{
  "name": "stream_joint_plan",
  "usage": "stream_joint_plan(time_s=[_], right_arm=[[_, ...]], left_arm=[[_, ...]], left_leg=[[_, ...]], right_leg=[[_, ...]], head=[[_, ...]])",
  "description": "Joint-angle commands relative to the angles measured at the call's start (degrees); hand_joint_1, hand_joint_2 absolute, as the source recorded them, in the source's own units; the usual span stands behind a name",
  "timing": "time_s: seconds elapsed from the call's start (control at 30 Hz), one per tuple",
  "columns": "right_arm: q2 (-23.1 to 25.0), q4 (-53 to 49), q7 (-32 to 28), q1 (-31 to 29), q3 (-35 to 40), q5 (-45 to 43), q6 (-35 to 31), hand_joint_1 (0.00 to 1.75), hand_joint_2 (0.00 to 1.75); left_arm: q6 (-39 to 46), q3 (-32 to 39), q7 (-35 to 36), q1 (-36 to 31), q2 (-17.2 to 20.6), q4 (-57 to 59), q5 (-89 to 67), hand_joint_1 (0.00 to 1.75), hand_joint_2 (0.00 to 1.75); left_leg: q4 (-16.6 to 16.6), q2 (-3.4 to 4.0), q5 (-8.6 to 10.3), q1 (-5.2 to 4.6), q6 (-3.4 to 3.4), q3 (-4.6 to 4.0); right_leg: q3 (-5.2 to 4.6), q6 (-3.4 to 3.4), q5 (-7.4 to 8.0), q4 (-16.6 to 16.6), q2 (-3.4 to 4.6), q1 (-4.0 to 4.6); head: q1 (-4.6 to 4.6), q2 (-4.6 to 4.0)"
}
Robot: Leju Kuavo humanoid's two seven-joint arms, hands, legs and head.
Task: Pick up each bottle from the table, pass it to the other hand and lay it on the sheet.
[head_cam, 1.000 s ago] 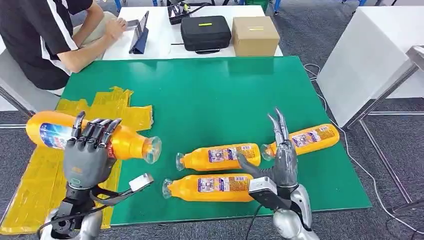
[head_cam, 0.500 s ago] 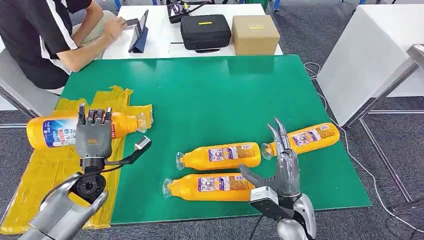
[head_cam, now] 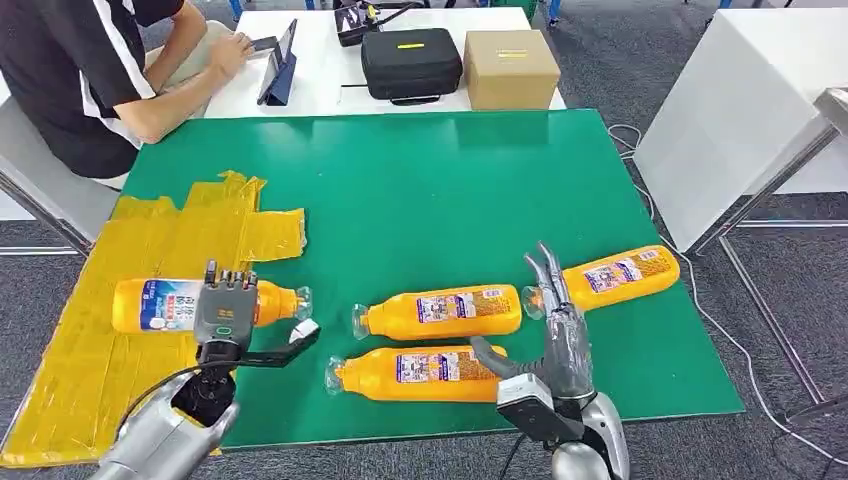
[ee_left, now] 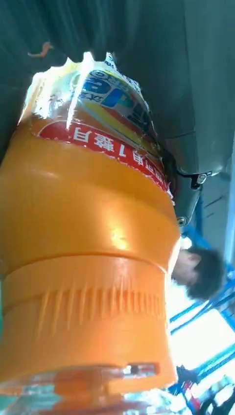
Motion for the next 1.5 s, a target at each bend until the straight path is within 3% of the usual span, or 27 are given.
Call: stream_joint_plan(time_s=[0.03, 0.13, 0.27, 0.3, 0.33, 0.37, 0.4, 0.47, 1.27, 1.37, 1.5], right_arm=[[1.13, 2.73, -0.05, -0.71, -2.31, -0.31, 0.77, 0.0, 1.75], [1.48, 3.57, 0.07, -1.5, -2.45, -0.17, 1.49, 0.0, 1.75], [2.15, 5.46, 0.26, -3.52, -2.3, 0.19, 2.61, 0.0, 1.75], [2.28, 5.96, 0.48, -4.09, -2.2, 0.29, 2.84, 0.0, 1.75], [2.27, 6.22, 0.54, -4.23, -2.2, 0.31, 2.8, 0.0, 1.75], [2.24, 6.55, 0.55, -4.3, -2.23, 0.31, 2.73, 0.0, 1.75], [2.14, 6.77, 0.56, -4.27, -2.21, 0.29, 2.64, 0.0, 1.75], [1.84, 7.01, 0.58, -4.08, -2.19, 0.19, 2.56, 0.0, 1.75], [2.68, 5.39, 1.62, -2.87, -2.16, 1.22, 3.95, 0.0, 1.75], [3.6, 4.36, 2.33, -2.33, -3.3, 2.41, 4.55, 0.0, 1.75], [4.46, 3.33, 2.57, -1.38, -4.65, 3.22, 4.52, 0.0, 1.75]], left_arm=[[-0.13, 17.74, -7.29, 1.14, -6.46, 3.28, -0.32, 1.75, 1.75], [-0.15, 25.58, -12.32, 2.08, -8.65, 1.74, 2.45, 1.75, 1.75], [-0.48, 34.09, -14.58, 2.99, -10.24, -0.23, -0.12, 1.75, 1.75], [-0.02, 35.61, -14.08, 3.32, -10.34, -0.48, -0.32, 1.68, 1.75], [0.03, 35.64, -13.59, 3.36, -10.12, -0.33, -0.32, 1.52, 1.75], [0.24, 35.51, -13.12, 3.46, -9.74, -0.13, -0.32, 0.35, 1.75], [0.44, 34.8, -11.88, 3.33, -9.4, 0.46, -0.32, 0.02, 1.75], [0.57, 32.57, -9.52, 3.0, -8.19, 1.95, -0.32, 0.0, 1.75], [-0.68, 34.65, -11.79, 1.68, -10.26, 6.78, -0.32, 0.0, 1.75], [-2.4, 37.76, -19.79, 3.19, -13.22, 2.04, 3.84, 0.0, 1.75], [-3.04, 30.64, -18.66, 7.86, -14.46, -14.53, -0.32, 0.0, 1.75]], left_leg=[[-0.03, 0.0, -0.02, 0.03, -0.1, 0.08], [-0.04, 0.04, -0.01, 0.03, -0.1, 0.08], [-0.01, 0.15, -0.06, 0.06, -0.15, 0.15], [-0.01, 0.18, -0.06, 0.05, -0.13, 0.12], [-0.02, 0.19, -0.07, 0.05, -0.16, 0.17], [-0.03, 0.22, -0.06, 0.04, -0.13, 0.15], [-0.05, 0.17, -0.04, 0.04, -0.12, 0.15], [-0.07, 0.13, -0.04, 0.05, -0.13, 0.2], [-0.09, 0.0, 0.0, 0.02, -0.14, 0.28], [-0.07, -0.03, -0.01, 0.01, -0.15, 0.29], [0.0, -0.1, 0.02, 0.0, -0.07, 0.13]], right_leg=[[0.09, -0.02, -0.01, -0.05, -0.01, 0.02], [0.08, -0.02, 0.0, -0.05, 0.02, 0.02], [0.12, -0.03, -0.01, -0.02, 0.12, 0.05], [0.09, -0.02, 0.01, 0.0, 0.16, 0.04], [0.14, -0.02, -0.01, -0.01, 0.16, 0.04], [0.09, -0.02, 0.01, 0.01, 0.19, 0.04], [0.11, -0.02, 0.01, 0.0, 0.13, 0.04], [0.16, -0.03, 0.0, -0.03, 0.08, 0.04], [0.23, -0.03, -0.02, 0.02, -0.02, 0.01], [0.25, -0.02, -0.03, 0.03, -0.05, 0.0], [0.1, 0.0, -0.02, 0.09, -0.11, 0.0]], head=[[0.0, 0.0], [0.0, 0.0], [0.0, 0.0], [0.0, 0.0], [0.0, 0.02], [0.0, 0.02], [0.0, 0.02], [0.0, 0.0], [0.0, 0.0], [-0.02, 0.0], [-0.02, 0.0]])
